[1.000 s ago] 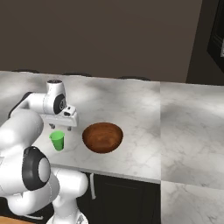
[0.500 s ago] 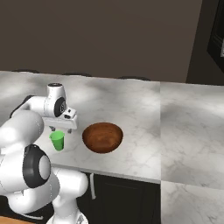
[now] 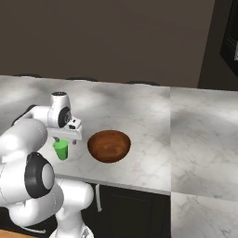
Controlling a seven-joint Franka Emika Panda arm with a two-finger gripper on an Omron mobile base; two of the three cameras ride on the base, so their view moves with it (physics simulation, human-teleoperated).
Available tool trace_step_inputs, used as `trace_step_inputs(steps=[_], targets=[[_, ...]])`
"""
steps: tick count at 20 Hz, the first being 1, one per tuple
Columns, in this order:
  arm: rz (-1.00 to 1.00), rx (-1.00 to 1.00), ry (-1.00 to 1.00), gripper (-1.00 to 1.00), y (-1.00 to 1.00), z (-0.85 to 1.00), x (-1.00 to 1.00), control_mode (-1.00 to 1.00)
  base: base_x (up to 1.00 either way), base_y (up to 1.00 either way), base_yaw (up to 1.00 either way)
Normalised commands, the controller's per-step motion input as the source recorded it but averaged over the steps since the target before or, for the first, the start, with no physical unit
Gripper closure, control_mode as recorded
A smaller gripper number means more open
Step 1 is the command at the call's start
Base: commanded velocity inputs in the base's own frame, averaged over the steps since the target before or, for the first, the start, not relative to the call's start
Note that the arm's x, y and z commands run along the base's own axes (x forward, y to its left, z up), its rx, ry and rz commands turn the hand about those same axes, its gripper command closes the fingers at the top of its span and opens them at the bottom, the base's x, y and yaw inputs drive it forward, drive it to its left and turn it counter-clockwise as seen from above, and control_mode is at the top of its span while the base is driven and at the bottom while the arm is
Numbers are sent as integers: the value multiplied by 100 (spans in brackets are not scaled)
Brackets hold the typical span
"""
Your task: Pick the cup and bowl and place them in the sink. Then turn on the water.
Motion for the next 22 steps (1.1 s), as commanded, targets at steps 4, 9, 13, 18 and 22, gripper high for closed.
trace_step_inputs(steps=[4, 9, 13, 18, 22], targets=[[0, 0, 0, -100, 0, -15, 0, -100, 0, 0, 0], [0, 0, 0, -100, 0, -15, 4, -100, 0, 0, 0], [0, 0, 0, -100, 0, -11, 9, -100, 0, 0, 0], [0, 0, 0, -100, 0, -8, 10, -100, 0, 0, 0], [0, 0, 0, -100, 0, -7, 6, -100, 0, 0, 0]])
